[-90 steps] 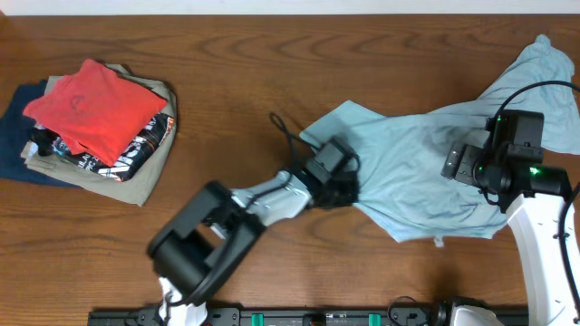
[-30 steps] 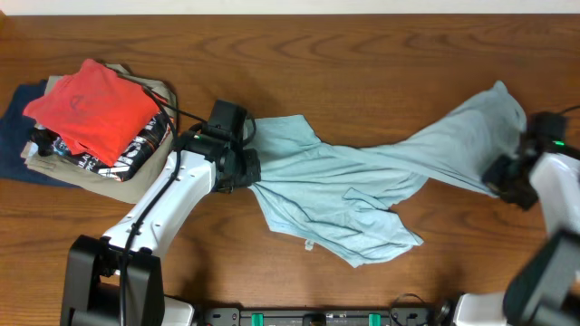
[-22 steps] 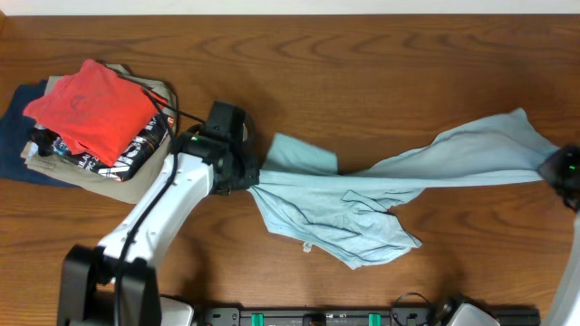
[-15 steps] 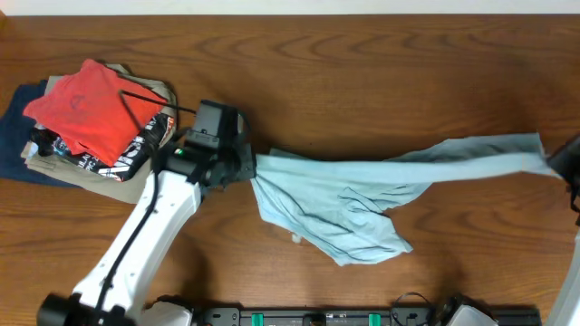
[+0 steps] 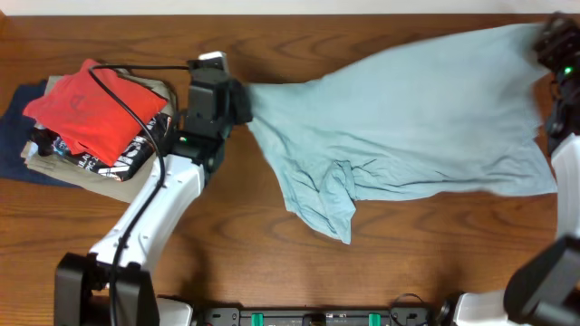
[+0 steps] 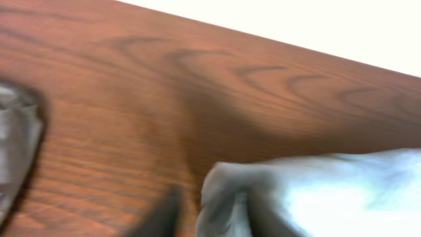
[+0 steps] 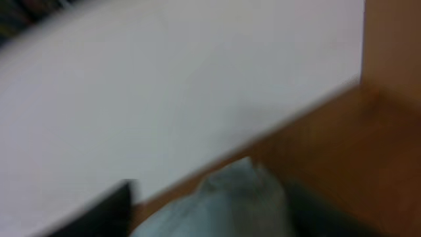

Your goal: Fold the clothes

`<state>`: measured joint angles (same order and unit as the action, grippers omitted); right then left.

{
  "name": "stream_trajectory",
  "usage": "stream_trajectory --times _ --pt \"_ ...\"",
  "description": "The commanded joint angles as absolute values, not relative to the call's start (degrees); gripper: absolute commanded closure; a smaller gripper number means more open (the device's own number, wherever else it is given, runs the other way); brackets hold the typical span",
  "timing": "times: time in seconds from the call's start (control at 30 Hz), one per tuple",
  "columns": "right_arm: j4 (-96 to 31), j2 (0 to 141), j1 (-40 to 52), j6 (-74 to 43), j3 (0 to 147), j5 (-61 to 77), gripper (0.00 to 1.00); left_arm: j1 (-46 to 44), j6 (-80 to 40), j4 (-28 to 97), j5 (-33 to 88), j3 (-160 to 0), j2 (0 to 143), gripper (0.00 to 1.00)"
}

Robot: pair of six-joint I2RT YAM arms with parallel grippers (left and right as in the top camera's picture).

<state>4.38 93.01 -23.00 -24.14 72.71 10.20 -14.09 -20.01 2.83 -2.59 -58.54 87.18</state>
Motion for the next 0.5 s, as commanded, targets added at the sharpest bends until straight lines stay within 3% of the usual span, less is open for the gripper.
stream_trajectory --times 0.0,0.13,0.33,0.47 --pt "0.23 95.68 -24.21 -27.33 73.30 13.43 0.01 -11.42 -21.69 4.19 -1.87 -58.81 88.12 0.30" --pt "-12.21 95.42 -26.22 -19.09 73.30 13.32 0.01 -10.63 -21.69 10.79 4.71 -58.78 88.09 0.16" --pt "-36.07 94.96 -30.52 -15.18 73.19 3.97 0.01 -12.34 -21.71 26.30 20.45 -58.74 88.09 0.15" --pt "-44.93 94.96 -33.32 -15.38 71.48 -3.38 0.01 -15.99 -21.71 34.94 22.83 -58.28 88.12 0.15"
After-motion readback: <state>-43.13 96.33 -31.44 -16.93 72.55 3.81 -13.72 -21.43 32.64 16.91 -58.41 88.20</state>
